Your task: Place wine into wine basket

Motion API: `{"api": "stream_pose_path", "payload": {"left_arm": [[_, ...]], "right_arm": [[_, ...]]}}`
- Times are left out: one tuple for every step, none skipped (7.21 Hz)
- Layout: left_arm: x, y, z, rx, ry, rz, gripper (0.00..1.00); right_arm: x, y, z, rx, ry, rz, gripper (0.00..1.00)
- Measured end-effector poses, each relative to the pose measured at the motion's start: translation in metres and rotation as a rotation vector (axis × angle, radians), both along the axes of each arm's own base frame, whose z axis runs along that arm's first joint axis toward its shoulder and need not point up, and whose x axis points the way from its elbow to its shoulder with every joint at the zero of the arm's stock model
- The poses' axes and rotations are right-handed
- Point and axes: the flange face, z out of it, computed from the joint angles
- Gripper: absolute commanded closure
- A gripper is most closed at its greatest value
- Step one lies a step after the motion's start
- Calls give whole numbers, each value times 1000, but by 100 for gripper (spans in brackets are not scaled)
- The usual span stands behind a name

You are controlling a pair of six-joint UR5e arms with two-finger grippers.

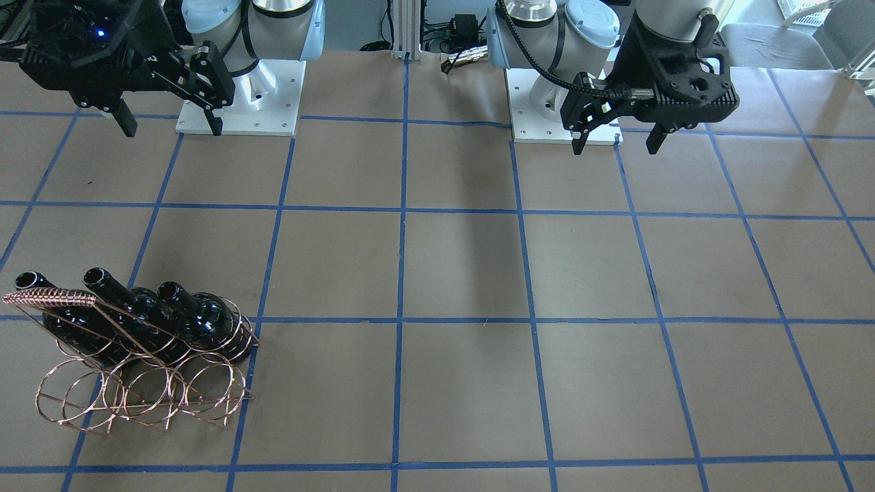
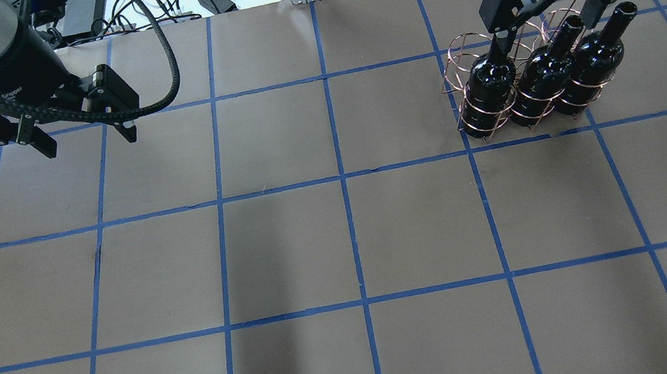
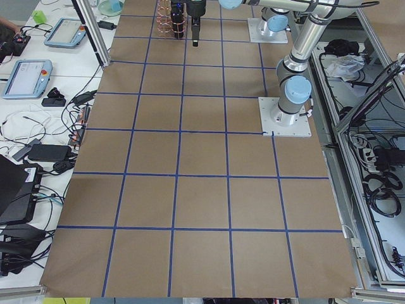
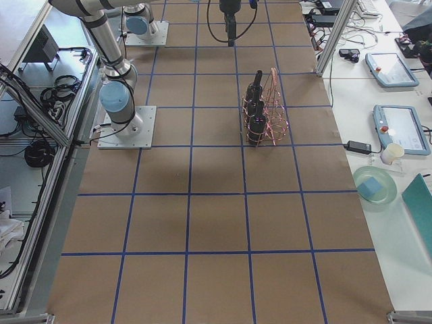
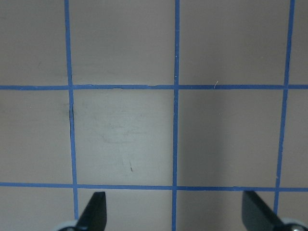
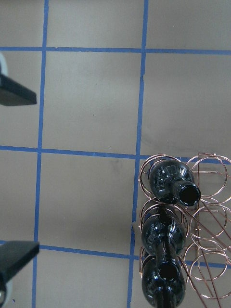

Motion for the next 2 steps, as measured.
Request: {"api": "stream_pose_path", "payload": {"left_arm": [[0, 0, 0, 0, 0, 0, 0], [0, 0, 0, 0, 0, 0, 0]], "right_arm": [[0, -1, -1, -1, 0, -1, 0], [1, -1, -2, 0, 0, -1, 0]]}}
